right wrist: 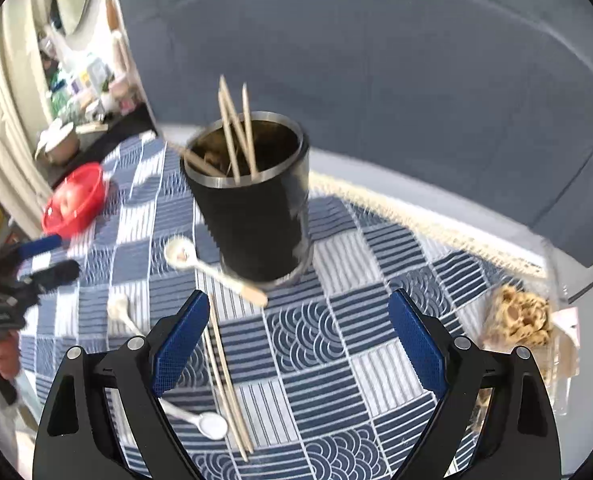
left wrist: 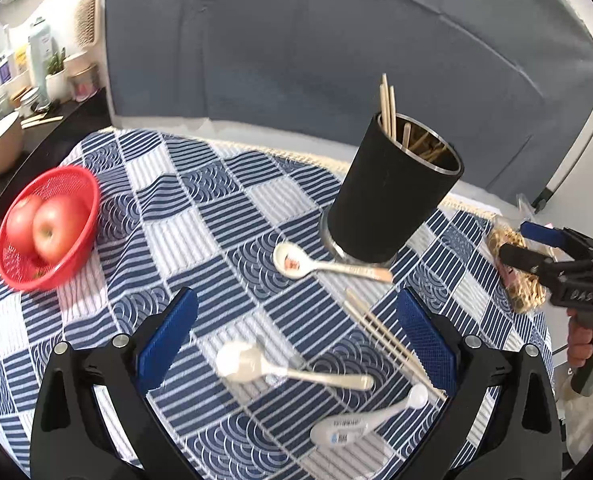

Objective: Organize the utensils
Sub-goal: 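Withdraw both grippers from the holder toward the loose chopsticks on the cloth, then lower the right gripper onto a wooden chopstick and close it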

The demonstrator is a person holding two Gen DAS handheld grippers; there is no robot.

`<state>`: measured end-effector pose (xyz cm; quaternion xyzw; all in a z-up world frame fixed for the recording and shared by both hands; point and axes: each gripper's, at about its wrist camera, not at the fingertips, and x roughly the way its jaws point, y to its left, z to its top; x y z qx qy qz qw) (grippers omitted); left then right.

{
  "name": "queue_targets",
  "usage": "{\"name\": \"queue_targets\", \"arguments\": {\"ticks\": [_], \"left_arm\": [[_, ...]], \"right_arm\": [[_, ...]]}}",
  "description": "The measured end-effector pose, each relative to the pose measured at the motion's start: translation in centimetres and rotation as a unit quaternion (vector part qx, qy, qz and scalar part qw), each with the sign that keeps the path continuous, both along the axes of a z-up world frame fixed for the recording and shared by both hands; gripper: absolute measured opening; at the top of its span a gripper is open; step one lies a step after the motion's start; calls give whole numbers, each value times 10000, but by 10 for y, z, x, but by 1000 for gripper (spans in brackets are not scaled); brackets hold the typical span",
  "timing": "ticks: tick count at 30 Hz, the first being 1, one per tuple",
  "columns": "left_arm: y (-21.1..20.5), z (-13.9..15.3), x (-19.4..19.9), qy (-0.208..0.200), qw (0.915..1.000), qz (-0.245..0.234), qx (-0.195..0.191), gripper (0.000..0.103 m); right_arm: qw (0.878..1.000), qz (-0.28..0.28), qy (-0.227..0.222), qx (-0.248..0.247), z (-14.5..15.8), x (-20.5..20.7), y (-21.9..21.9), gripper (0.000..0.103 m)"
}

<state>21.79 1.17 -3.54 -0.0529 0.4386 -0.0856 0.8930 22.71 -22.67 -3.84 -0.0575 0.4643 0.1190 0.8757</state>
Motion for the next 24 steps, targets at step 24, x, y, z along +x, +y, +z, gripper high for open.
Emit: {"name": "queue_targets", "arguments": {"ticks": [24], "left_arm": [[-32, -53, -13, 1035, 9928, -31, 603, 97]], "right_arm": [[9868, 903, 1081, -800, -122, -18, 25, 86]]}}
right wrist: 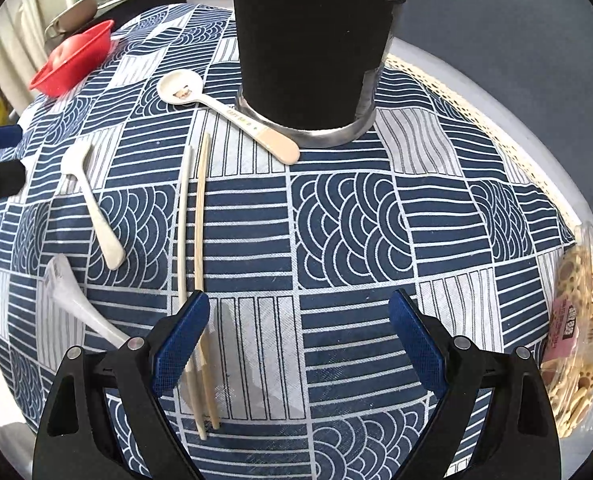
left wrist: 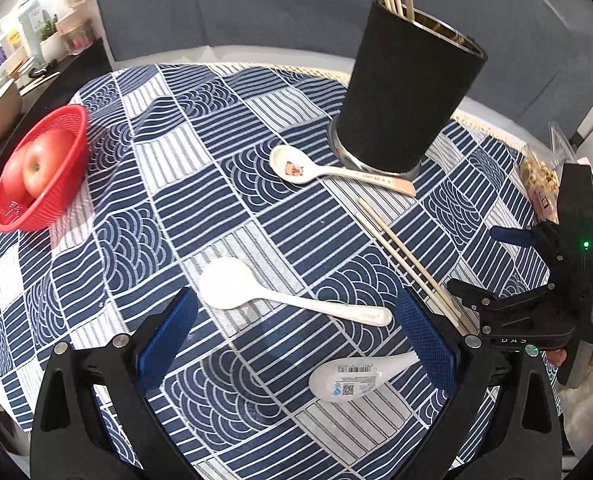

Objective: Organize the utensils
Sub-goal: 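Lower the right gripper onto a wooden chopstick and close it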

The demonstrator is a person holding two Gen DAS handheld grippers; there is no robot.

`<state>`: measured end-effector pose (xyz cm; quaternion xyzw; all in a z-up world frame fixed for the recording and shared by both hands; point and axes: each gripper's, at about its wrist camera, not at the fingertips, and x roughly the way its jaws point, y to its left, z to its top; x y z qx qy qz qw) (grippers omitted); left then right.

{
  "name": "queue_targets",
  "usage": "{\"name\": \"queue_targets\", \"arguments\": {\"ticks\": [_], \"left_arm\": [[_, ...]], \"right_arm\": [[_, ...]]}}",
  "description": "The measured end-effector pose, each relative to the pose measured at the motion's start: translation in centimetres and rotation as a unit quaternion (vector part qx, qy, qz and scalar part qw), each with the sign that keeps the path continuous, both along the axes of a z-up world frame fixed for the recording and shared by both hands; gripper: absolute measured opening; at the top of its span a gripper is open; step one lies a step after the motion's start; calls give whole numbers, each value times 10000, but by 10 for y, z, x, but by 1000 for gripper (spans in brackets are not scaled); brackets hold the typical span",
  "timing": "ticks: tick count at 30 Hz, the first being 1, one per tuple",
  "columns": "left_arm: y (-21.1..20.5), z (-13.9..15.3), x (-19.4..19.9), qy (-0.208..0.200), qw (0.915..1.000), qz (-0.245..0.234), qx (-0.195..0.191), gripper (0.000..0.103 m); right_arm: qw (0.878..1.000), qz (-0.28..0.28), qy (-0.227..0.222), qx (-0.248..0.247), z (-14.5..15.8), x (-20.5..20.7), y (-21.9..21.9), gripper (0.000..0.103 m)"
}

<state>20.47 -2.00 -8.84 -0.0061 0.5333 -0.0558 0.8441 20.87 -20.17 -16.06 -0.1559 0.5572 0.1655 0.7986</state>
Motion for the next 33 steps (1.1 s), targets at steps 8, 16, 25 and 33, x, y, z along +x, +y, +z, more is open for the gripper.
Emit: {"name": "queue_targets", "arguments": {"ticks": [8, 16, 25, 33], "left_arm": [[-15, -12, 14, 311, 9994, -87, 110, 97], [-26, -24, 26, 613, 9981, -35, 81, 97], [-33, -36, 37, 877, 9960, 118, -133, 97], [-46, -50, 44, 1158, 9928, 217, -220, 97]], "right_arm": [[10000, 31, 20, -71, -4, -5, 0, 85], [9995, 297, -31, -87, 1, -11, 7, 86], [9984, 400, 345, 186, -3, -10, 9, 74], [9981, 452, 416, 99, 4, -7, 8, 5]]}}
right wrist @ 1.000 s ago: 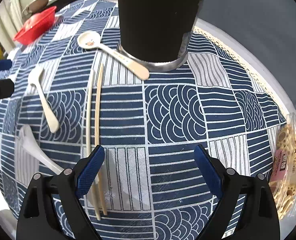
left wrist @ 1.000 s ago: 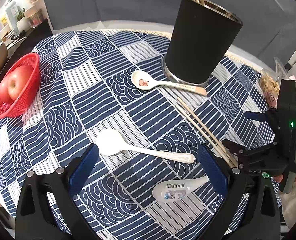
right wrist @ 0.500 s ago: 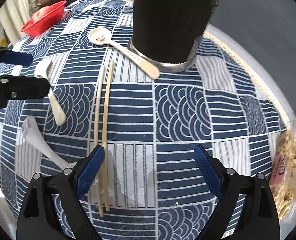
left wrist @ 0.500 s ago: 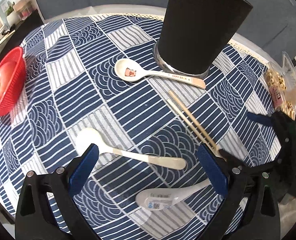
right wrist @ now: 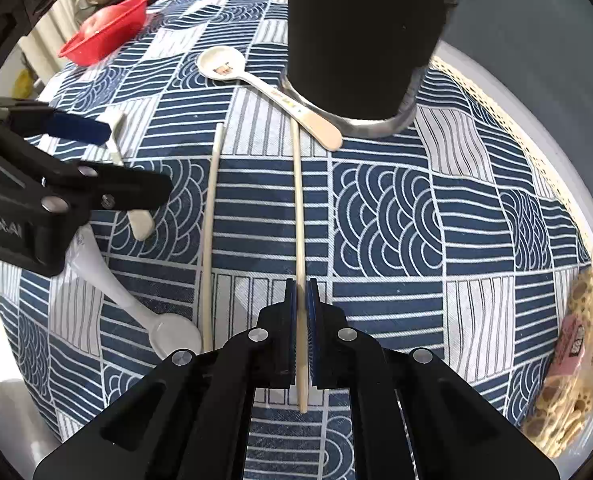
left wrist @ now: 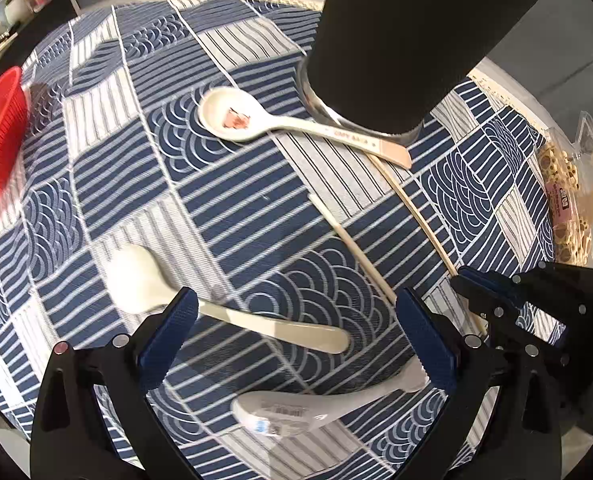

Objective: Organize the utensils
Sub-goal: 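Lower the right gripper onto a wooden chopstick and close it, then close the left gripper on another chopstick while the right gripper holds its own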

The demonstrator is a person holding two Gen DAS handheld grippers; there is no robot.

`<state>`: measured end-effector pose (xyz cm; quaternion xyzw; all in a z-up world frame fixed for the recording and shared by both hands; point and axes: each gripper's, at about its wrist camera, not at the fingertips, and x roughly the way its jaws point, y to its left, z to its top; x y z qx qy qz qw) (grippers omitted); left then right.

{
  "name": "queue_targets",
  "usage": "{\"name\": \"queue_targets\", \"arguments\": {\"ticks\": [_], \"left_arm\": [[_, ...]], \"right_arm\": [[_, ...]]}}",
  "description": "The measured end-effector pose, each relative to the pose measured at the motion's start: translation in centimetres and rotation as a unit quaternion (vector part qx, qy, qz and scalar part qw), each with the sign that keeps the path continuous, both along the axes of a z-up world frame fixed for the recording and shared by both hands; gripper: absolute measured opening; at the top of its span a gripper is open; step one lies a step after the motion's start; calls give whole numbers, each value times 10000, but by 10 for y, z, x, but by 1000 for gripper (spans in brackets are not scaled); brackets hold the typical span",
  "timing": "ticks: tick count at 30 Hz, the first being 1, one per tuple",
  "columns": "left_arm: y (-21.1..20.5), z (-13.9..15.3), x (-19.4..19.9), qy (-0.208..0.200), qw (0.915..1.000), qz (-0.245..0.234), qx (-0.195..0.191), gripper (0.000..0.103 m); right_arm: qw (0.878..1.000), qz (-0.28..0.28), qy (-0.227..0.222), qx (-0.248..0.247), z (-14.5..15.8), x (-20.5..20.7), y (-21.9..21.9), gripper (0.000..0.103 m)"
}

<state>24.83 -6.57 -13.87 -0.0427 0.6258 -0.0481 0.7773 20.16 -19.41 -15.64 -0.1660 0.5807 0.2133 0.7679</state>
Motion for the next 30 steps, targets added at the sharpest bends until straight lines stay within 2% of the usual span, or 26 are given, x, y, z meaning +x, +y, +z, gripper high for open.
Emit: {"name": "queue_targets", "arguments": {"ticks": [3, 7, 9, 12, 17, 20, 22, 23, 24, 28, 30], "left_arm": [[-7, -3, 2, 40, 10000, -7, 39, 97], [-18, -5, 5, 122, 9999, -6, -107, 96], [-22, -8, 6, 171, 9998, -20, -122, 88], [-29, -15, 9, 357, 9992, 55, -150, 81], [-47, -21, 15, 456, 9984, 124, 322, 77], [-55, -22, 19, 568, 9953, 273, 730, 63], [-61, -21, 19, 599, 9953, 195, 732, 52], [-63, -21, 19, 611, 9954, 172, 721, 40], [-66, -20, 20, 639, 9954, 185, 686, 23], [-69, -22, 17, 693, 9963, 232, 454, 9], [-72, -25, 13, 787, 9966, 229, -25, 5]], "right_arm": [[9998, -164, 49, 45, 0, -6, -9, 5], [9990, -384, 97, 207, 7, -14, -30, 5], [9983, -522, 93, 259, 12, -16, -40, 5], [9956, -828, 107, 434, 21, -20, -57, 5], [9920, -1106, 94, 606, 30, -30, -79, 5], [9910, -1173, 70, 640, 34, -38, -91, 5], [9905, -1219, 62, 639, 31, -38, -86, 5], [9903, -1235, 56, 639, 32, -40, -89, 5], [9900, -1247, 50, 655, 32, -42, -91, 5], [9885, -1328, 0, 719, 36, -49, -100, 5], [9878, -1364, -29, 755, 39, -52, -104, 5]]}}
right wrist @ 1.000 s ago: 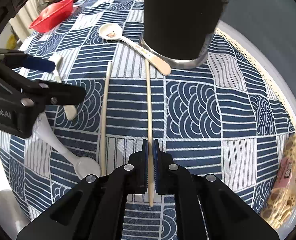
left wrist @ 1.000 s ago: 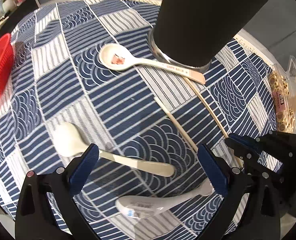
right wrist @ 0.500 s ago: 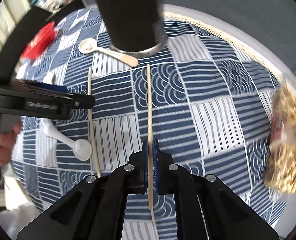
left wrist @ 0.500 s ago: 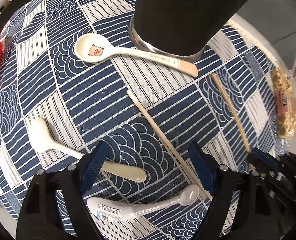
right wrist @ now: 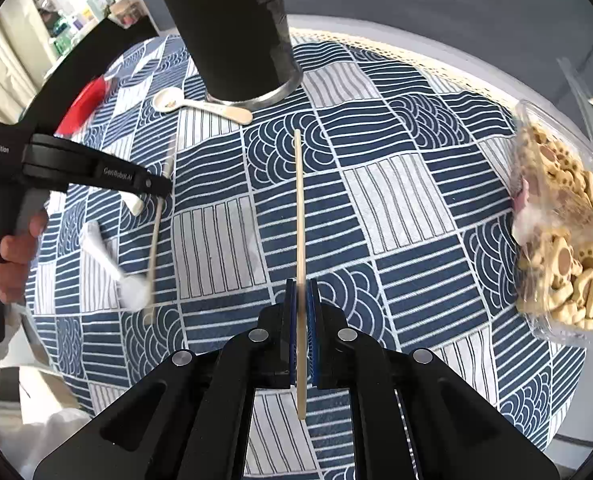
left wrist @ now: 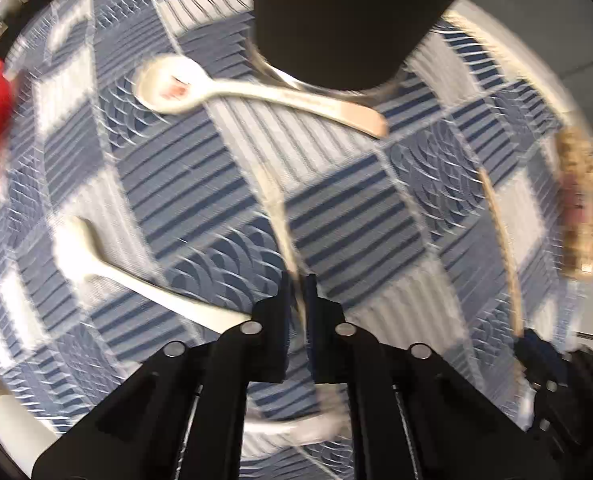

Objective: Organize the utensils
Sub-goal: 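Close the left gripper on another chopstick while the right gripper holds its own, then lift both held chopsticks and carry them over the black holder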

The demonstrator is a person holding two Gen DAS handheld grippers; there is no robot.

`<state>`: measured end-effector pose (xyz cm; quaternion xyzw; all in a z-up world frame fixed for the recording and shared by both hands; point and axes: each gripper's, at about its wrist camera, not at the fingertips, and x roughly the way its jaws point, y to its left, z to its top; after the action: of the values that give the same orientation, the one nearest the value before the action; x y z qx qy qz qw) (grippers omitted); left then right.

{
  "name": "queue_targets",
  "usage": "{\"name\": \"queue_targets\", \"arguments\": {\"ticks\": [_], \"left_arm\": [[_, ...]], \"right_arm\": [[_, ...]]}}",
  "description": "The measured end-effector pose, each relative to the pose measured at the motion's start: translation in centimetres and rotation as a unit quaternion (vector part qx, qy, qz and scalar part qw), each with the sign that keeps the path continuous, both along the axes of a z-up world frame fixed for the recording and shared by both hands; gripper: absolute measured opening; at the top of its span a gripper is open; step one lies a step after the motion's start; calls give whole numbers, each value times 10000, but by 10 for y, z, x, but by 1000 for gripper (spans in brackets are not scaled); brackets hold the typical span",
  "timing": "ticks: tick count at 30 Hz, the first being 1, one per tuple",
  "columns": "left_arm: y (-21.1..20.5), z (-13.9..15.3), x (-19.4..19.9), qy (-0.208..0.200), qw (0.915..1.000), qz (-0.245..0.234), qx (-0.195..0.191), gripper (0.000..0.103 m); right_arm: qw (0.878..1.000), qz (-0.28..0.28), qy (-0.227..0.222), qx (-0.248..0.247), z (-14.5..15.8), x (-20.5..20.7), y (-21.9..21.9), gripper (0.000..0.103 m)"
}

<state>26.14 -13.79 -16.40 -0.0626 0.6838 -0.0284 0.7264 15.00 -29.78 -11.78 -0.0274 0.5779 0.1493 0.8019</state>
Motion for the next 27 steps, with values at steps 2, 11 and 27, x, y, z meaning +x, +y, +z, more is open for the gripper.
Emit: {"name": "queue_targets", "arguments": {"ticks": [2, 11, 27], "left_arm": [[-4, -2, -5, 7, 9999, -37, -148, 4], [-26, 4, -33, -225, 9977, -411, -483, 4], [15, 69, -39, -885, 9924, -763, -378, 4]], "right_arm": [[10000, -46, -35, 22, 3, -2, -5, 5], [9978, -401, -125, 517, 20, -7, -34, 5], [9921, -359, -835, 861, 84, 22, -30, 5]]}}
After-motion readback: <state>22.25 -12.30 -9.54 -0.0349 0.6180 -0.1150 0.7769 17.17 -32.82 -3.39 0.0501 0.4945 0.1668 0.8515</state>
